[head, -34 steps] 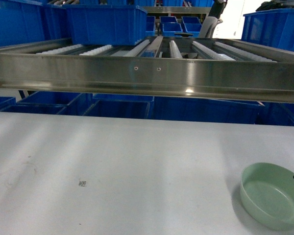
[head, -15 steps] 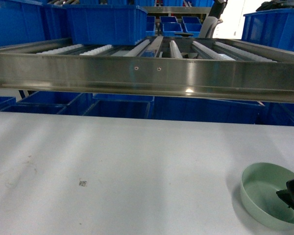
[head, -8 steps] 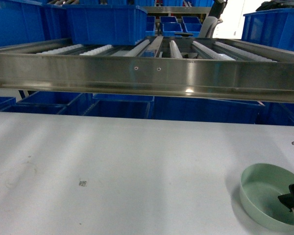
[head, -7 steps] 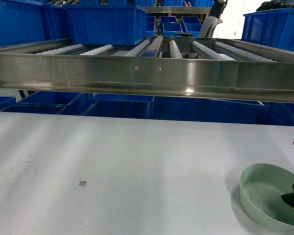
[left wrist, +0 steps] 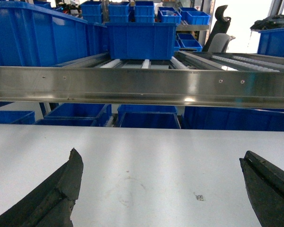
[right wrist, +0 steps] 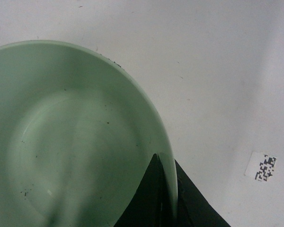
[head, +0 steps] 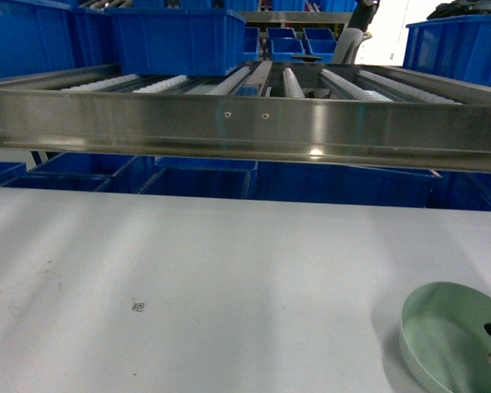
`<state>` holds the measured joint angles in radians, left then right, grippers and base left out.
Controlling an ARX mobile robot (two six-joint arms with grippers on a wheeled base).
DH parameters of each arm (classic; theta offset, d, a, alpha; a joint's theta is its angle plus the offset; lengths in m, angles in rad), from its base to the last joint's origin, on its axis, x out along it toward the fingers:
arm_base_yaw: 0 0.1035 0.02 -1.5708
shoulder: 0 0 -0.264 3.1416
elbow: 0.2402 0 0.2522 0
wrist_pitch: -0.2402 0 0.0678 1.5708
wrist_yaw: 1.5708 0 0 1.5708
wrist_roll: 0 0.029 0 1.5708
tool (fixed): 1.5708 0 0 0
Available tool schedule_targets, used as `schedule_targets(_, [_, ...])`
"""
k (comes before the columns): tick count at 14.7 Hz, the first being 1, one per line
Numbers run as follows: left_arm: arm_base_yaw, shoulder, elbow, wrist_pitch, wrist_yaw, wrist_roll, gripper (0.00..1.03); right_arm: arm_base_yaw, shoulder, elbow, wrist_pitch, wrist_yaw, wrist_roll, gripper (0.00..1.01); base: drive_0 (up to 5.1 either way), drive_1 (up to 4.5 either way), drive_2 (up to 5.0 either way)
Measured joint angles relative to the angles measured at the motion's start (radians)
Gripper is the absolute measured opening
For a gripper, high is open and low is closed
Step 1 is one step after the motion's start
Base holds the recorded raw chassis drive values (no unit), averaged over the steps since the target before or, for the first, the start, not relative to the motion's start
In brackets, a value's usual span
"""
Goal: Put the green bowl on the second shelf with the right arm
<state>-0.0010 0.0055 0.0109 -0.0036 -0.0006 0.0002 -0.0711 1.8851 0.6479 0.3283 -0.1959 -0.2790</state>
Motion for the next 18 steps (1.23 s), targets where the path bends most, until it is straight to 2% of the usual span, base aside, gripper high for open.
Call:
schedule_targets(1, [0.0, 0.0, 0.0, 0.0, 0.0, 0.0, 0.98, -0.001, -0.012, -0.027, 0.027, 0.003, 0.026, 0.02, 0.0, 0.0, 0.0])
schedule_targets(7, [0.0, 0.0, 0.0, 0.0, 0.0, 0.0, 0.98, 0.013, -0.192, -0.09, 0.067, -0.01, 0.053, 0.02, 0.0, 0.0, 0.0])
schedule_targets(12, [0.0, 0.0, 0.0, 0.0, 0.0, 0.0, 0.98, 0.025, -0.456, -0.163, 0.085, -0.045, 0.101, 0.02, 0.0, 0.0, 0.0])
schedule_targets(13, [0.0, 0.0, 0.0, 0.0, 0.0, 0.0, 0.98, 0.023, -0.518, -0.179, 0.085, -0.065, 0.117, 0.02, 0.0, 0.0, 0.0])
schedule_targets(15, [0.0, 0.0, 0.0, 0.0, 0.0, 0.0, 0.98, -0.03, -0.72, -0.219, 0.034, -0.118, 0.182, 0.02, 0.0, 0.0, 0.0])
schedule_targets(18, [0.0, 0.0, 0.0, 0.0, 0.0, 0.0, 0.98, -0.088, -0.943, -0.263, -0.035, -0.158, 0.257, 0.02, 0.0, 0.0, 0.0])
